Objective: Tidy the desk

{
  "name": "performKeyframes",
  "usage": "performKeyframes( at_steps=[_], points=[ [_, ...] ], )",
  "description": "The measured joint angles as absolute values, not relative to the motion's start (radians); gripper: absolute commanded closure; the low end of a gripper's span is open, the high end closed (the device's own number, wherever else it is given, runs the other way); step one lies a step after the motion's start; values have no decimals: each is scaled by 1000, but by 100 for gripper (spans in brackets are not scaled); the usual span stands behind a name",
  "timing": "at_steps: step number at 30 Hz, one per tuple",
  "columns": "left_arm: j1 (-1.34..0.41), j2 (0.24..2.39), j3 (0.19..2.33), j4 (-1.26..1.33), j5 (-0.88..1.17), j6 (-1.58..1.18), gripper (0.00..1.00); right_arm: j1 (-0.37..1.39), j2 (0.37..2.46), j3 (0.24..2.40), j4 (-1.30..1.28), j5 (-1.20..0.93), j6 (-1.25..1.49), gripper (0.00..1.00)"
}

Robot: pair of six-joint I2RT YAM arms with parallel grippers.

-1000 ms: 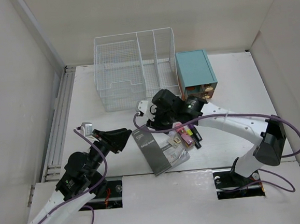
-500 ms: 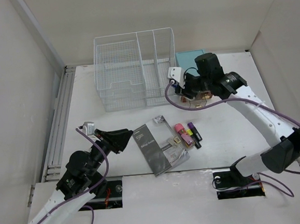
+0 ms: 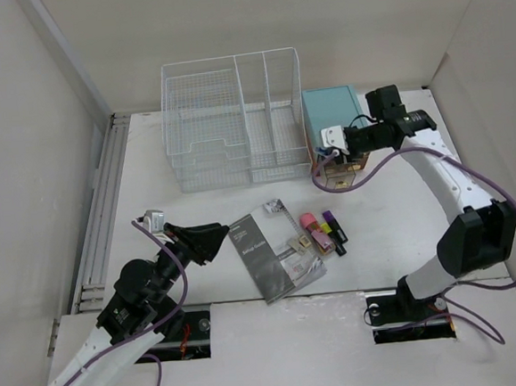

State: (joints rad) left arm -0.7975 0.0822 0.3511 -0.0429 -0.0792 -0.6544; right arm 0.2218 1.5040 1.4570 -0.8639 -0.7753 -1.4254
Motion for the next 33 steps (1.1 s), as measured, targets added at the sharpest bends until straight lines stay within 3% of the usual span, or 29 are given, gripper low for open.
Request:
performKeyframes(
  at_steps=[9, 20, 21, 25, 26, 27, 33],
  points=[
    [-797, 91, 351, -42, -75, -654, 63, 139, 1730, 1556, -1193, -903, -1844, 100],
    [-797, 81, 339, -45, -70, -660, 63, 84, 1807, 1565, -1282, -968, -1961, 99],
    [-797, 81, 339, -45, -68, -660, 63, 84, 1807, 1565, -1282, -970, -1962, 95],
    [-797, 81, 339, -45, -68, -660, 63, 84, 1807, 1556, -1274, -969, -1969, 62],
    [-797, 81, 338, -45, -68, -660, 63, 84, 1807, 1556, -1273, -969, -1969, 52],
    [-797, 81, 338, -45, -68, -661, 63, 84, 1807, 1556, -1272, -969, -1970, 35],
    [-797, 81, 337, -45, -68, -661, 63, 84, 1752, 1528, -1222, -965, -1979, 30]
  ],
)
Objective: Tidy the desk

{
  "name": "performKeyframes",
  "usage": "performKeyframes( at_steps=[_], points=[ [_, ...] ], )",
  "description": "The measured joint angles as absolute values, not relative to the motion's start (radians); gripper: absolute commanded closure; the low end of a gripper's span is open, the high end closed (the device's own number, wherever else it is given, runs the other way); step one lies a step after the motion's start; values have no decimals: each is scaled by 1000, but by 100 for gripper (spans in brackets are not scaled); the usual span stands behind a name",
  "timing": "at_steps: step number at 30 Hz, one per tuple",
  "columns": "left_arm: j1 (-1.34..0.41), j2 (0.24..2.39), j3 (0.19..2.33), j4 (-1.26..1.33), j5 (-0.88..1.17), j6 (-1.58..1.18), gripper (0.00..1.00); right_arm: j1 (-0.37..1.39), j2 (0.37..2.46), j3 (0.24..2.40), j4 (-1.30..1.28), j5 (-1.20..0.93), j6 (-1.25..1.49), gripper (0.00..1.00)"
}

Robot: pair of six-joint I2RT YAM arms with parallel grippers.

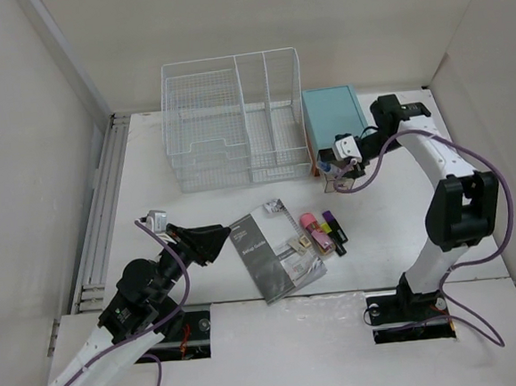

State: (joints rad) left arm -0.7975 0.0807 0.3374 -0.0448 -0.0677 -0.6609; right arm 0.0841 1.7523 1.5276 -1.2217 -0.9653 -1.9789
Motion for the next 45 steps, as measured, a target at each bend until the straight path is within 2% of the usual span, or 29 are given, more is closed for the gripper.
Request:
performKeyframes(
  at_steps=[4, 5, 7, 11, 15, 25, 26, 29, 34, 38, 45],
  points=[
    [-797, 82, 334, -46, -67, -661, 63, 84, 1673, 1509, -1198, -965, -1981, 43],
    [-797, 82, 334, -46, -67, -661, 63, 84, 1656, 1509, -1194, -966, -1982, 54],
    [-797, 82, 334, -46, -67, -661, 63, 84, 1630, 1509, -1187, -971, -1984, 64],
    [-797, 82, 333, -46, -67, -661, 63, 84, 1626, 1510, -1190, -979, -1986, 63],
    [-797, 82, 333, -46, -67, -661, 63, 106, 1628, 1510, -1219, -1008, -1986, 56],
    [-797, 81, 333, -46, -67, -661, 63, 223, 1649, 1521, -1244, -1121, -1813, 58],
    [-797, 81, 333, -46, -67, -661, 63, 223, 1648, 1519, -1224, -1124, -1777, 54],
    [-797, 81, 333, -46, -67, -662, 64, 224, 1599, 1445, -1088, -1113, -1594, 50],
    [-797, 72, 333, -46, -67, -662, 64, 257, 1441, 1315, -801, -1015, -1259, 50],
    [-797, 69, 332, -45, -67, -662, 64, 306, 1354, 1297, -652, -944, -1077, 48],
    [-797, 61, 320, -50, -65, -662, 64, 314, 1422, 1308, -566, -851, -952, 44]
  ],
)
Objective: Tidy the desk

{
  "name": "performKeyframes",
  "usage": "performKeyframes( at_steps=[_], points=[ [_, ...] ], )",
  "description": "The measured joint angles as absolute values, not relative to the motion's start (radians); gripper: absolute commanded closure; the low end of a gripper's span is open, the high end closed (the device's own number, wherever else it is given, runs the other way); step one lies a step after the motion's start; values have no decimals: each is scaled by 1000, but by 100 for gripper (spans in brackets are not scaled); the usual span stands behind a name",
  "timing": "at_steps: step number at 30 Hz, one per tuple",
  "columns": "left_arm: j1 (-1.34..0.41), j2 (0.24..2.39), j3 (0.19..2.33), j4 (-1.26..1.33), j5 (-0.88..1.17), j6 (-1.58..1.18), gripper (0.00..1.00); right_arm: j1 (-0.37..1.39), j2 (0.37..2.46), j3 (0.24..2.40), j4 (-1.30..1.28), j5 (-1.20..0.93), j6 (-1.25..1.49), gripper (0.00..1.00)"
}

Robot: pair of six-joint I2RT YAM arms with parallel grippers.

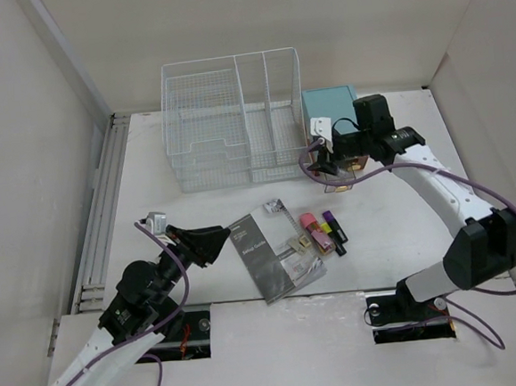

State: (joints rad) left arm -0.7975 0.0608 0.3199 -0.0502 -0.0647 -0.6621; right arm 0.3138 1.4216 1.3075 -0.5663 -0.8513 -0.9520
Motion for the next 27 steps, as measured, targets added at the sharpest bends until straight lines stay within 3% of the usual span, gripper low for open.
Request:
performKeyframes(
  at_steps=[27],
  points=[
    [-797, 49, 320, -49, -64, -662, 64, 309, 1480, 1301, -602, -740, -927, 42]
  ],
)
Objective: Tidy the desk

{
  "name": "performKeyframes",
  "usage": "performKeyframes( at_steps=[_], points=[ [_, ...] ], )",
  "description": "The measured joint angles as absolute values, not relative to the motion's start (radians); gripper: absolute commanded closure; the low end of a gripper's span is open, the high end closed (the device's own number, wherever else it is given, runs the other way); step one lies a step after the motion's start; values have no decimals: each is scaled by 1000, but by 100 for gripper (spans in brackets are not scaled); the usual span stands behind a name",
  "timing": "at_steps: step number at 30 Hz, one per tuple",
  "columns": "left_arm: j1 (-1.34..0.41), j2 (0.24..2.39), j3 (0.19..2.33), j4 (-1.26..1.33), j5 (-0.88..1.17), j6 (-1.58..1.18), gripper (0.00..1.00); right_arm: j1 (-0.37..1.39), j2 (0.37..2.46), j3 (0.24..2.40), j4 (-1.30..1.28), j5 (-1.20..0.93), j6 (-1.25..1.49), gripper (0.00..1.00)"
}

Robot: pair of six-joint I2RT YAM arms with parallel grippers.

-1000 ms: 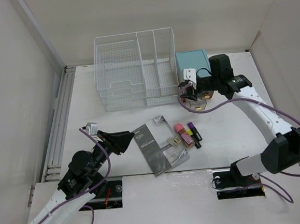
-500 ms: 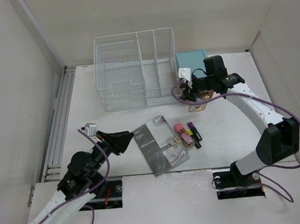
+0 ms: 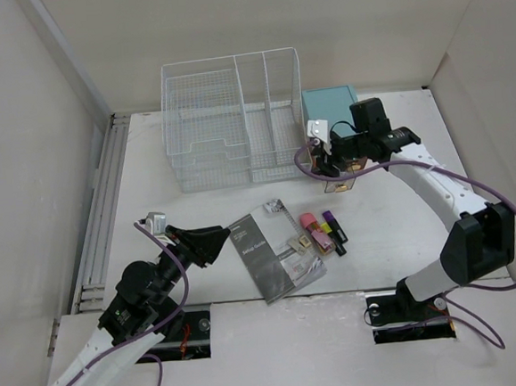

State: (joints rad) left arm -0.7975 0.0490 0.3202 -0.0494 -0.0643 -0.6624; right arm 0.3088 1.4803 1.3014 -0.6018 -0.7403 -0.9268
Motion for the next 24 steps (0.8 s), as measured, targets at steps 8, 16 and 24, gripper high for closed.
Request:
performKeyframes(
  at_steps=[8, 16, 24],
  points=[
    [-797, 49, 320, -49, -64, -662, 64, 303, 1480, 1261, -617, -723, -937, 42],
    [-797, 49, 320, -49, -64, -662, 64, 281, 1480, 1260, -620, -707, -946, 58],
    [-797, 49, 320, -49, -60, -663, 65, 281, 1486, 1260, -615, -699, -950, 79]
  ],
)
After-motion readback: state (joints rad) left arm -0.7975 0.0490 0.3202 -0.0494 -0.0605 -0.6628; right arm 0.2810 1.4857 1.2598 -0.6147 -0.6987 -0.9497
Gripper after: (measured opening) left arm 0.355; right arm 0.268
